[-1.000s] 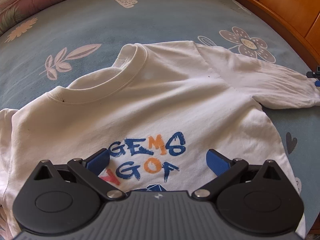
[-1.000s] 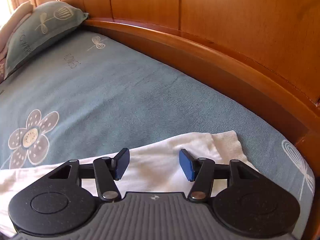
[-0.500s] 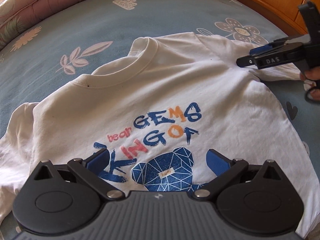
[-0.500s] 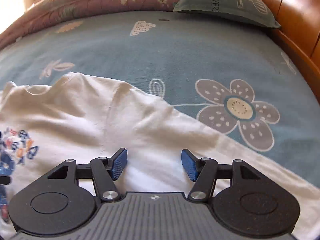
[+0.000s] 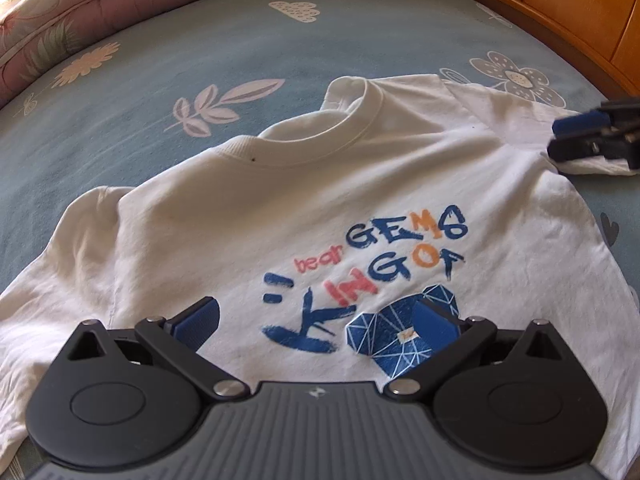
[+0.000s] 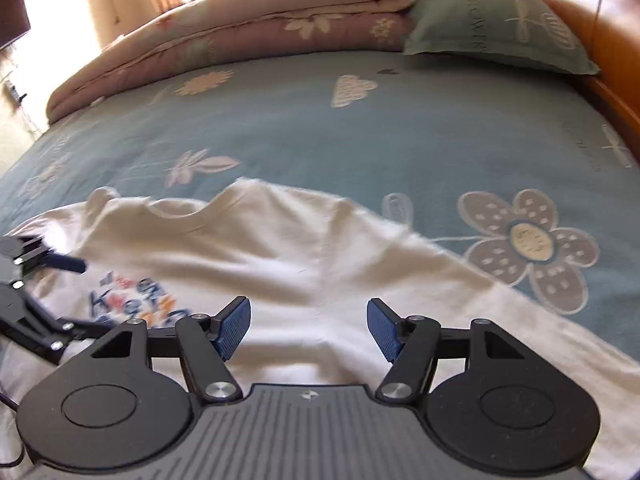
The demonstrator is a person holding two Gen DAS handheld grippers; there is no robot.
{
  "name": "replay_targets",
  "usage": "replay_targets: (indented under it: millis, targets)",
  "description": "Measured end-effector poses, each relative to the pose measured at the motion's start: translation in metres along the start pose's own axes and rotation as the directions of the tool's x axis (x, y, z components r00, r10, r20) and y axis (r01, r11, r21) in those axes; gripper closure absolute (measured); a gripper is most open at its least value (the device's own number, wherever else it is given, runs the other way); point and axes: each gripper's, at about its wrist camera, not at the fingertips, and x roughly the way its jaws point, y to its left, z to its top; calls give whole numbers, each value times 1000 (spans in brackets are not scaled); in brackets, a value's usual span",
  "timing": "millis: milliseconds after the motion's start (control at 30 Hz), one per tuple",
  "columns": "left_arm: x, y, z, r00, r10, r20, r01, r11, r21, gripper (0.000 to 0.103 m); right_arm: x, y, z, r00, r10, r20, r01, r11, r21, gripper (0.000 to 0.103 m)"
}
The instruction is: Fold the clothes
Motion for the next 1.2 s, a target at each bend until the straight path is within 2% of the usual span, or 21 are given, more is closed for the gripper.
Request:
replay_targets:
  millis: [67,133,233,300,367,433,467,500,633,700,767,867,933,1000,1100,1200]
  targets:
    - [3,6,-4,1000,-3,-29,3,1000,-11,1,15,12,-10,998,29,-59,-28,999,18,33]
    - [9,15,-9,997,-12,-82,9,999,-33,1,30,16,-18,995,-9,-102,11,1000,21,33]
    - [3,29,-11,996,-40,-85,33,996,-83,1,30,10,-17,994,4,-109,4,997,79,32]
    - [-4,40,-9,995,-79,-59,71,990,-124,1,29,7,-11,991,9,-137,7,992,123,30]
    - [-10,50,-4,992,-123,-17,118,980,-162,1,34,8,-8,985,13,-173,9,992,125,23]
    - [-12,58,4,987,-158,17,158,973,-169,1,44,16,-6,980,25,-198,-4,994,107,2]
    - [-10,60,7,985,-171,23,173,971,-163,1,49,21,-5,977,31,-210,-11,995,97,0]
    - [-5,63,9,983,-181,23,183,970,-160,1,54,26,-5,977,4,-213,13,997,79,0]
    - [15,75,3,984,-173,37,177,970,-165,1,62,47,-8,971,-117,-209,122,992,11,0]
    - [13,82,1,988,-134,78,145,976,-164,1,64,56,-13,967,-169,-192,168,986,-25,0]
    - [11,93,2,992,-90,90,107,971,-213,2,65,63,-18,962,-212,-172,205,977,-58,0]
    - [-3,113,-1,978,-151,145,191,926,-325,2,65,66,-21,960,-238,-150,232,971,-61,0]
    - [-10,116,-11,967,-197,161,242,909,-340,1,64,65,-22,961,-241,-140,234,970,-63,0]
    - [-9,113,-25,965,-233,117,259,907,-331,1,62,65,-25,962,-245,-119,239,969,-63,0]
    - [-17,114,-48,978,-170,117,198,930,-308,1,60,65,-28,964,-249,-90,244,968,-66,0]
    - [-29,119,-51,979,-152,136,189,927,-324,4,61,68,-31,966,-254,-58,250,966,-65,0]
